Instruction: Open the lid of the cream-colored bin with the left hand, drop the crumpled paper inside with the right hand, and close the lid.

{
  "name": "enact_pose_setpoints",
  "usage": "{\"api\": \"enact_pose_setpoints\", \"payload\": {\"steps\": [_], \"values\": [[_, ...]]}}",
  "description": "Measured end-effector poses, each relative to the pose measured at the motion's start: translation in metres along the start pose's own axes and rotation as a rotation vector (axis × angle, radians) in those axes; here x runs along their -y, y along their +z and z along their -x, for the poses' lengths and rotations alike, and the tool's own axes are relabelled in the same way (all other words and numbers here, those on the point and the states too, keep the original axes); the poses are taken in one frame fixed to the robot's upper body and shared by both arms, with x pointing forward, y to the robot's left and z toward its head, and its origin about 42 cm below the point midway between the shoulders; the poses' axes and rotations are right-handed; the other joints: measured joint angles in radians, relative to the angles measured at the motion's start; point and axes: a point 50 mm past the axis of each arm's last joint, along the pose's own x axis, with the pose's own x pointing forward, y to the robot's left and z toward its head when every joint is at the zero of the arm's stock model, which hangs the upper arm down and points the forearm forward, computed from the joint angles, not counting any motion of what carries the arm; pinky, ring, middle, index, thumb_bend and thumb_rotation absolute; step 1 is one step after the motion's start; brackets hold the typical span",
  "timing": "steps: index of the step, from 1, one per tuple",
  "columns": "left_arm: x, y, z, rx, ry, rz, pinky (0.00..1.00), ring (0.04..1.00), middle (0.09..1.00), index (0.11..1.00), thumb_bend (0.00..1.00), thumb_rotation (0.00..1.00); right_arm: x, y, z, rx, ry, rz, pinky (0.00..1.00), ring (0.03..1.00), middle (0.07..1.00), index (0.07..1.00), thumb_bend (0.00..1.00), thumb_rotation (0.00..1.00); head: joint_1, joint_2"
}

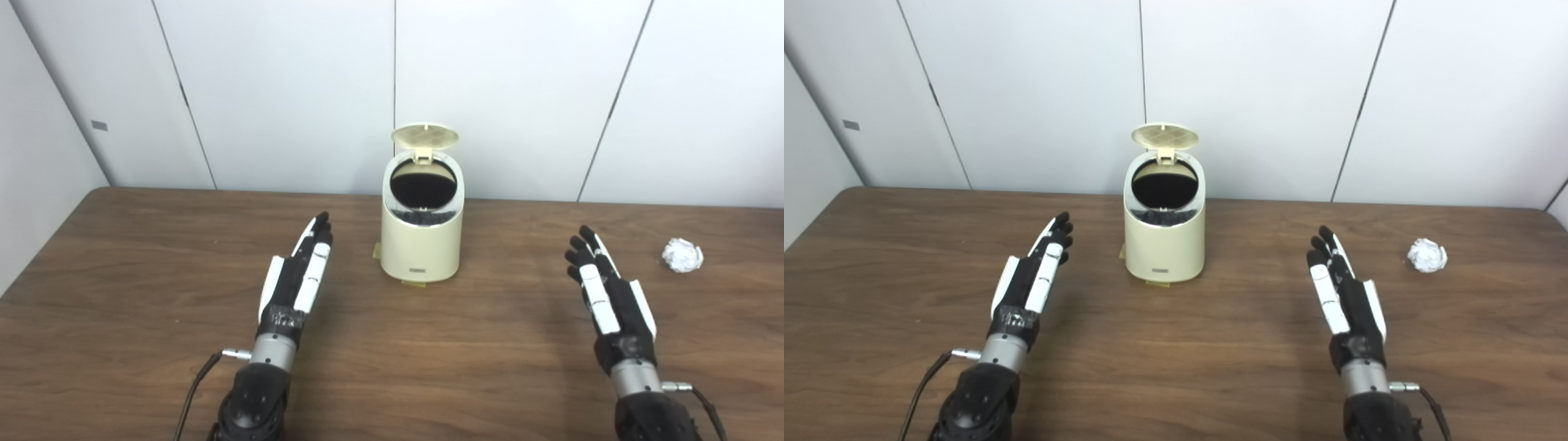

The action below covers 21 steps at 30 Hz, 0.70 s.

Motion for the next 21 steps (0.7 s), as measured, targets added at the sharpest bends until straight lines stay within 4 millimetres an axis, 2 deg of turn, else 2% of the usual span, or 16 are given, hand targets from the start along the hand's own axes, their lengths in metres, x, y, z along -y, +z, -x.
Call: {"api": "enact_pose_setpoints", "payload": {"steps": [1, 5, 10, 12, 14, 16, 19, 21], "values": [[0.001, 0.002, 0.001, 0.006, -0.005, -0.004, 0.96, 0.955, 0.968, 1.0, 0.55, 1.0, 0.001, 0.002, -0.003, 0.005, 0.002, -0.004, 0.88, 0.916, 0.932, 0.918, 0.59, 0.55, 0.0, 0.0], [0.002, 0.001, 0.003, -0.012, -0.022, -0.008, 0.98, 0.984, 0.991, 1.0, 0.54, 1.0, 0.013, 0.008, -0.01, 0.026, -0.007, 0.087, 0.87, 0.913, 0.914, 0.903, 0.69, 0.49, -0.038, -0.005], [-0.005, -0.007, 0.009, -0.05, -0.02, 0.007, 1.0, 0.995, 1.0, 1.0, 0.53, 0.98, 0.05, 0.013, -0.021, 0.038, -0.071, 0.284, 0.88, 0.9, 0.903, 0.898, 0.78, 0.36, -0.104, 0.003], [-0.009, -0.01, 0.012, -0.059, -0.016, 0.019, 1.0, 0.993, 1.0, 1.0, 0.53, 0.97, 0.065, 0.019, -0.026, 0.05, -0.096, 0.359, 0.87, 0.893, 0.899, 0.899, 0.8, 0.34, -0.139, 0.006], [-0.014, -0.012, 0.013, -0.064, -0.012, 0.025, 1.0, 0.99, 0.998, 1.0, 0.5, 0.98, 0.078, 0.027, -0.031, 0.071, -0.124, 0.436, 0.8, 0.871, 0.892, 0.884, 0.83, 0.29, -0.19, 0.008], [-0.018, -0.013, 0.013, -0.064, -0.01, 0.02, 1.0, 0.99, 0.998, 1.0, 0.5, 0.98, 0.088, 0.036, -0.036, 0.092, -0.139, 0.502, 0.77, 0.856, 0.876, 0.875, 0.84, 0.26, -0.227, 0.008], [-0.023, -0.014, 0.013, -0.062, -0.011, 0.016, 0.99, 0.987, 1.0, 1.0, 0.5, 0.96, 0.097, 0.045, -0.041, 0.115, -0.157, 0.591, 0.79, 0.853, 0.866, 0.857, 0.85, 0.24, -0.276, 0.008], [-0.026, -0.015, 0.013, -0.058, -0.013, 0.015, 0.99, 0.984, 0.999, 1.0, 0.5, 0.94, 0.101, 0.05, -0.043, 0.115, -0.168, 0.655, 0.76, 0.847, 0.867, 0.858, 0.84, 0.21, -0.279, 0.008]]}}
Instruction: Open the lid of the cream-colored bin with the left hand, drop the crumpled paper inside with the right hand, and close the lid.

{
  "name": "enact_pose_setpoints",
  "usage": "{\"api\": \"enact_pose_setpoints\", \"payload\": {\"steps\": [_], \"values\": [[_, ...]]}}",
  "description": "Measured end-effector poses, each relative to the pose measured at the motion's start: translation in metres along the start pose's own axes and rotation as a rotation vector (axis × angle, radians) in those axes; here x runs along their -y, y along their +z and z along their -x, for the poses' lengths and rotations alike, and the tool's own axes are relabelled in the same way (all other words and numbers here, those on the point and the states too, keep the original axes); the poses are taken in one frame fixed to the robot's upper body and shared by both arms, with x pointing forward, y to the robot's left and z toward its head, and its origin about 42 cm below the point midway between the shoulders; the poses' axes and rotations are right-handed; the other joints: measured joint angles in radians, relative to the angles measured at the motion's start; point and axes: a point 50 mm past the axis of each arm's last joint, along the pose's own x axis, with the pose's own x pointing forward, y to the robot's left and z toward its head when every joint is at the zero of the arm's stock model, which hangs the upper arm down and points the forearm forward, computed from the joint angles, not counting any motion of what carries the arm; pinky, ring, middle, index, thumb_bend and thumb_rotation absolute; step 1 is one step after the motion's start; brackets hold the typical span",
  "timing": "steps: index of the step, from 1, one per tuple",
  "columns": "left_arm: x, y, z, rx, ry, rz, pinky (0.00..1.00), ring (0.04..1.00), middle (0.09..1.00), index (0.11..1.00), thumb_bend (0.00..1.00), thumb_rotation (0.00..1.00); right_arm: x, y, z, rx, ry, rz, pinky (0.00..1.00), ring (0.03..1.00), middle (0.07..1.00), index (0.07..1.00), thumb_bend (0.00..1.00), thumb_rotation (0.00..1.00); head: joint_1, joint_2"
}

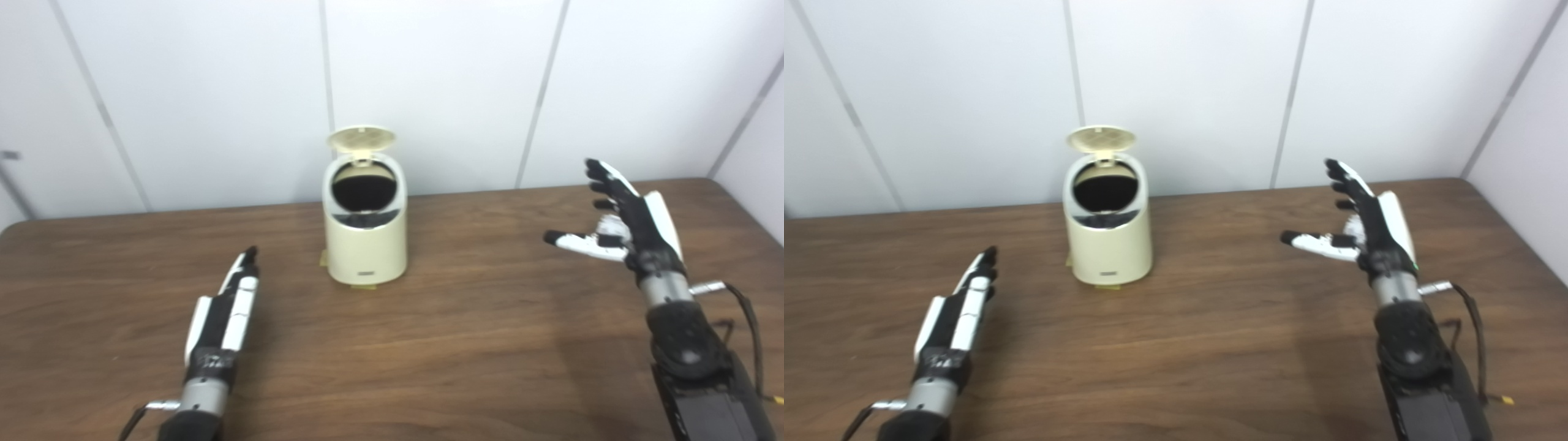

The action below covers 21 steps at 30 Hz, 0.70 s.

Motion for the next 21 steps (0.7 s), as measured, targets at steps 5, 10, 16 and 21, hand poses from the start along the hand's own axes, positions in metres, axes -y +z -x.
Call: {"api": "enact_pose_setpoints", "payload": {"steps": [5, 10, 16, 21], "values": [[-0.013, -0.005, 0.0, -0.009, 0.0, -0.018, 1.0, 0.99, 0.998, 1.0, 0.49, 0.91, 0.016, 0.01, -0.005, -0.039, -0.041, 0.094, 0.72, 0.832, 0.862, 0.847, 0.83, 0.11, -0.04, 0.003], [-0.022, -0.008, 0.0, -0.02, -0.019, -0.052, 1.0, 0.999, 0.999, 1.0, 0.47, 0.93, 0.028, -0.001, -0.018, -0.099, -0.037, 0.182, 0.73, 0.824, 0.854, 0.832, 0.84, 0.08, -0.066, 0.006], [-0.038, -0.009, 0.002, -0.027, -0.029, -0.105, 1.0, 0.987, 0.982, 0.998, 0.45, 0.87, 0.024, -0.022, -0.045, -0.202, 0.014, 0.221, 0.75, 0.832, 0.849, 0.818, 0.86, 0.03, -0.081, 0.014], [-0.041, -0.003, 0.005, -0.012, -0.048, -0.111, 1.0, 0.993, 0.973, 0.992, 0.4, 0.87, 0.014, -0.034, -0.062, -0.229, 0.054, 0.262, 0.82, 0.867, 0.844, 0.799, 0.9, 0.02, -0.081, 0.015]]}}
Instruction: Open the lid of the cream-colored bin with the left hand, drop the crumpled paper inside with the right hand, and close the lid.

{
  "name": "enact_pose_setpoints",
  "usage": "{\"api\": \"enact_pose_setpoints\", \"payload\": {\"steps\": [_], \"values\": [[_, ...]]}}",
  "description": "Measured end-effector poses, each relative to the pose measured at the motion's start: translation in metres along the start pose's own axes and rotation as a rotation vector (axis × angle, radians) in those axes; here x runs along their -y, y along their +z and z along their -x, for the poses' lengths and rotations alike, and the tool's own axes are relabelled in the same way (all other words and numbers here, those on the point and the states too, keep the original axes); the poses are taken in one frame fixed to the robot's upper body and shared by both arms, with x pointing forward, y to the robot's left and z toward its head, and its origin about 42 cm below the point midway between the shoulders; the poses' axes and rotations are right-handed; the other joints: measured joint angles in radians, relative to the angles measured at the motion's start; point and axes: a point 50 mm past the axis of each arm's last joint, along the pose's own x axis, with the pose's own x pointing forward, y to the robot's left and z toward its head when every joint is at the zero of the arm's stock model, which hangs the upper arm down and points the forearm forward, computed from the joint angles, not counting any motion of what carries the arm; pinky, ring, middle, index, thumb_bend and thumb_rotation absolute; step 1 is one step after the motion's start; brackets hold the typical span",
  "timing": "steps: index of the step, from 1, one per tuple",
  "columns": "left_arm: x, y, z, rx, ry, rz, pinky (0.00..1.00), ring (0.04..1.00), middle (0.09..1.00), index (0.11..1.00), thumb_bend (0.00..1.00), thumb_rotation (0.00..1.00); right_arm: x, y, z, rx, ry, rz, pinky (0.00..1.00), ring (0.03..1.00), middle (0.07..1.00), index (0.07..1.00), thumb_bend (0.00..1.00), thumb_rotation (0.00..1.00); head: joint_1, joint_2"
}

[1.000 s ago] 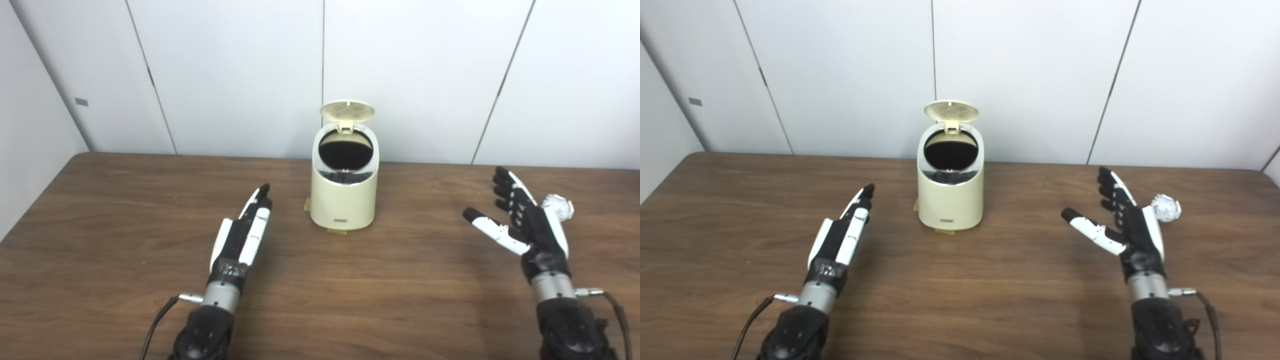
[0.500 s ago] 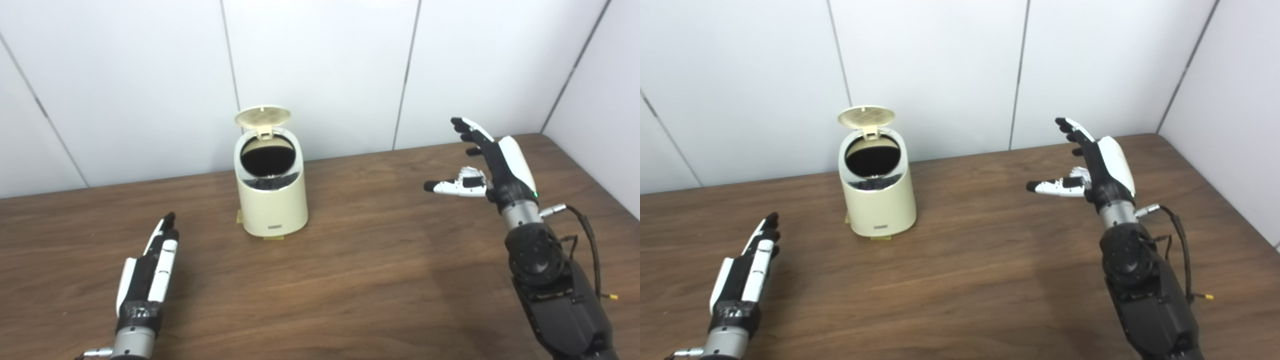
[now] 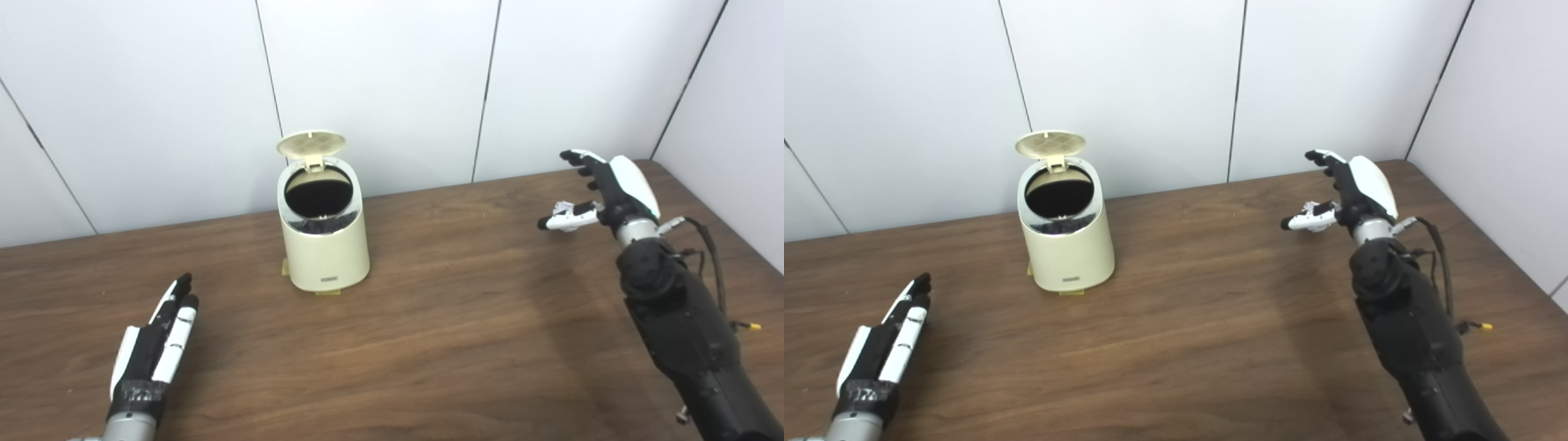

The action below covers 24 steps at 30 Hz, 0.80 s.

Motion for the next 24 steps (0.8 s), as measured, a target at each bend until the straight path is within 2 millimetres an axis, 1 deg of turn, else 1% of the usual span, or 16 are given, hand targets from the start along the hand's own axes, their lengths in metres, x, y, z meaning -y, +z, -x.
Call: {"api": "enact_pose_setpoints", "payload": {"steps": [3, 7, 8, 10, 12, 16, 17, 19, 22, 24], "values": [[-0.001, 0.005, 0.001, 0.015, -0.006, 0.006, 1.0, 0.999, 0.977, 0.996, 0.38, 0.86, -0.004, -0.003, -0.008, -0.004, 0.018, 0.039, 0.8, 0.855, 0.832, 0.794, 0.9, 0.01, -0.002, -0.002], [-0.003, 0.008, 0.002, 0.016, -0.013, 0.015, 1.0, 0.993, 0.974, 0.994, 0.37, 0.87, -0.01, -0.003, -0.019, 0.002, 0.049, 0.1, 0.79, 0.842, 0.826, 0.787, 0.9, 0.05, 0.0, 0.0], [-0.004, 0.008, 0.002, 0.012, -0.015, 0.013, 1.0, 0.997, 0.978, 0.998, 0.36, 0.86, -0.011, -0.002, -0.021, 0.005, 0.057, 0.119, 0.78, 0.835, 0.823, 0.783, 0.89, 0.07, 0.0, 0.0], [-0.005, 0.009, 0.003, 0.008, -0.017, 0.007, 1.0, 1.0, 0.979, 0.998, 0.36, 0.85, -0.01, -0.003, -0.023, 0.015, 0.073, 0.163, 0.76, 0.825, 0.818, 0.776, 0.89, 0.07, 0.002, -0.002], [-0.008, 0.016, 0.004, 0.018, -0.016, -0.005, 1.0, 0.999, 0.974, 0.995, 0.38, 0.84, -0.008, -0.004, -0.024, 0.023, 0.082, 0.2, 0.74, 0.813, 0.813, 0.769, 0.89, 0.08, 0.005, 0.0], [-0.01, 0.026, 0.007, 0.03, -0.012, -0.046, 1.0, 0.99, 0.967, 1.0, 0.41, 0.82, -0.002, -0.007, -0.025, 0.024, 0.1, 0.237, 0.74, 0.818, 0.822, 0.773, 0.88, 0.07, 0.0, 0.002], [-0.009, 0.027, 0.007, 0.03, -0.013, -0.048, 1.0, 0.991, 0.966, 1.0, 0.4, 0.81, 0.0, -0.008, -0.025, 0.025, 0.101, 0.243, 0.74, 0.819, 0.818, 0.769, 0.89, 0.07, 0.0, 0.002], [-0.009, 0.029, 0.008, 0.026, -0.014, -0.049, 1.0, 0.989, 0.962, 1.0, 0.39, 0.77, 0.003, -0.01, -0.026, 0.027, 0.101, 0.255, 0.75, 0.826, 0.821, 0.768, 0.89, 0.11, -0.003, 0.0], [-0.008, 0.028, 0.008, 0.014, -0.014, -0.054, 1.0, 0.986, 0.955, 1.0, 0.36, 0.74, 0.009, -0.014, -0.027, 0.03, 0.108, 0.278, 0.73, 0.82, 0.828, 0.77, 0.89, 0.18, -0.008, 0.002], [-0.008, 0.028, 0.008, 0.013, -0.015, -0.052, 1.0, 0.988, 0.962, 1.0, 0.36, 0.7, 0.013, -0.017, -0.027, 0.024, 0.118, 0.296, 0.71, 0.812, 0.824, 0.765, 0.89, 0.19, -0.008, 0.002]]}}
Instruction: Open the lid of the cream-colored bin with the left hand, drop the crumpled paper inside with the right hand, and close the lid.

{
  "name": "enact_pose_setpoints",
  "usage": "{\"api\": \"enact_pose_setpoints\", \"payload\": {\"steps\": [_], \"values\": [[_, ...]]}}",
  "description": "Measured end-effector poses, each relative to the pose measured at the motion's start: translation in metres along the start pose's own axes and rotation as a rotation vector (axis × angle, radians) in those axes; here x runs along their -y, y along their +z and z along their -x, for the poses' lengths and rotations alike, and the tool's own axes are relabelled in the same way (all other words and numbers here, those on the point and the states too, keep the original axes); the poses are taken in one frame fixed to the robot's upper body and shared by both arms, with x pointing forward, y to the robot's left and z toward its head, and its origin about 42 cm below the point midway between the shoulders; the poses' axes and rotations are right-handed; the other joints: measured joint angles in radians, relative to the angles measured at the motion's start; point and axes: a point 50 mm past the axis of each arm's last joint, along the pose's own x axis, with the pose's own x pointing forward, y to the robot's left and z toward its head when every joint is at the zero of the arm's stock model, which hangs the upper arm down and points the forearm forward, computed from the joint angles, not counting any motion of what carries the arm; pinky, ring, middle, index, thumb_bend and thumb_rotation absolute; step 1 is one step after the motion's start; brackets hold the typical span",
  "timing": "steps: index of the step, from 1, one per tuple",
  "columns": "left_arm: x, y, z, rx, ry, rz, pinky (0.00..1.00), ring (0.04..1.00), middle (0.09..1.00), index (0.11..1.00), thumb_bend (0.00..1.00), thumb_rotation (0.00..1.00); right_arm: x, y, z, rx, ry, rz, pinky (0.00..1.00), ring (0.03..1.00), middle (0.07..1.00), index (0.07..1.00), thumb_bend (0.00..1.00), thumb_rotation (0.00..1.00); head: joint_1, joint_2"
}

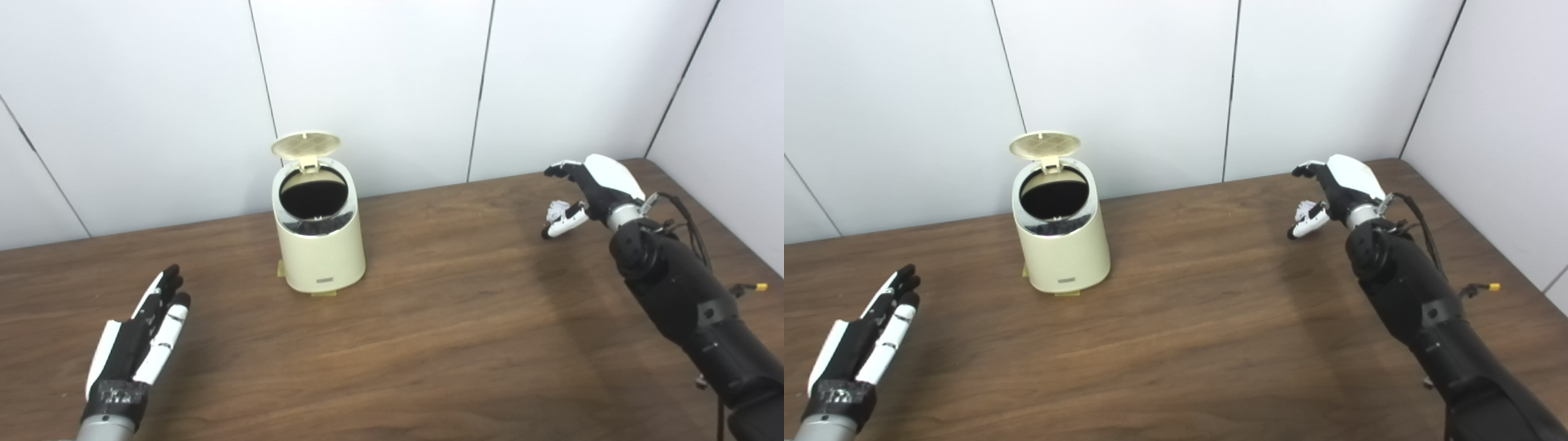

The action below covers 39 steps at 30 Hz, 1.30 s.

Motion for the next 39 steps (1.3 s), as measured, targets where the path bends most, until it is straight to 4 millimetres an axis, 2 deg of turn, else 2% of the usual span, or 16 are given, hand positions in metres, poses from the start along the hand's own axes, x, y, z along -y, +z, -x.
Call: {"api": "enact_pose_setpoints", "payload": {"steps": [7, 12, 15, 17, 22, 24, 28, 35, 37, 38, 39], "values": [[0.002, -0.001, 0.0, -0.005, -0.003, -0.016, 1.0, 0.975, 0.949, 1.0, 0.33, 0.68, 0.003, -0.018, 0.005, -0.012, 0.028, 0.033, 0.68, 0.774, 0.801, 0.742, 0.9, 0.18, -0.005, 0.003], [0.004, -0.002, -0.001, -0.01, -0.004, -0.025, 1.0, 0.975, 0.947, 1.0, 0.33, 0.68, 0.001, -0.02, 0.005, -0.019, 0.072, 0.068, 0.7, 0.768, 0.792, 0.734, 0.91, 0.17, 0.005, 0.003], [0.007, -0.001, -0.001, -0.008, -0.006, -0.02, 1.0, 0.977, 0.948, 1.0, 0.34, 0.71, -0.005, -0.023, 0.002, -0.033, 0.101, 0.095, 0.66, 0.755, 0.782, 0.736, 0.91, 0.17, 0.008, 0.003], [0.009, 0.0, -0.001, -0.008, -0.003, -0.017, 1.0, 0.979, 0.947, 1.0, 0.34, 0.71, -0.006, -0.022, 0.0, -0.034, 0.118, 0.107, 0.61, 0.731, 0.761, 0.737, 0.91, 0.18, 0.011, 0.003], [0.013, 0.002, -0.001, -0.013, -0.005, -0.01, 0.97, 0.96, 0.937, 1.0, 0.34, 0.67, -0.004, -0.013, -0.005, -0.018, 0.149, 0.129, 0.67, 0.763, 0.794, 0.746, 0.88, 0.12, 0.044, 0.003], [0.013, 0.002, -0.001, -0.022, -0.002, -0.017, 0.95, 0.953, 0.936, 1.0, 0.35, 0.61, -0.004, -0.013, -0.007, -0.022, 0.149, 0.128, 0.68, 0.775, 0.805, 0.747, 0.87, 0.11, 0.054, 0.003], [0.013, 0.008, 0.0, -0.005, 0.007, -0.038, 0.98, 0.949, 0.924, 1.0, 0.4, 0.58, -0.004, -0.011, -0.008, -0.021, 0.149, 0.12, 0.68, 0.772, 0.805, 0.753, 0.88, 0.11, 0.057, 0.003], [0.015, 0.009, 0.001, -0.004, 0.019, -0.032, 0.97, 0.95, 0.931, 1.0, 0.49, 0.52, -0.006, -0.011, -0.01, -0.028, 0.152, 0.115, 0.69, 0.77, 0.802, 0.745, 0.88, 0.18, 0.054, 0.009], [0.016, 0.009, 0.001, -0.004, 0.02, -0.027, 0.98, 0.953, 0.932, 1.0, 0.5, 0.53, -0.006, -0.011, -0.01, -0.026, 0.154, 0.118, 0.64, 0.708, 0.758, 0.726, 0.86, 0.12, 0.054, 0.011], [0.016, 0.009, 0.001, -0.002, 0.02, -0.026, 0.99, 0.951, 0.932, 1.0, 0.49, 0.53, -0.006, -0.011, -0.01, -0.026, 0.154, 0.117, 0.6, 0.649, 0.706, 0.696, 0.84, 0.06, 0.052, 0.012], [0.016, 0.009, 0.001, -0.001, 0.02, -0.025, 0.99, 0.951, 0.93, 1.0, 0.5, 0.55, -0.006, -0.011, -0.01, -0.024, 0.153, 0.113, 0.58, 0.6, 0.653, 0.63, 0.77, 0.05, 0.051, 0.012]]}}
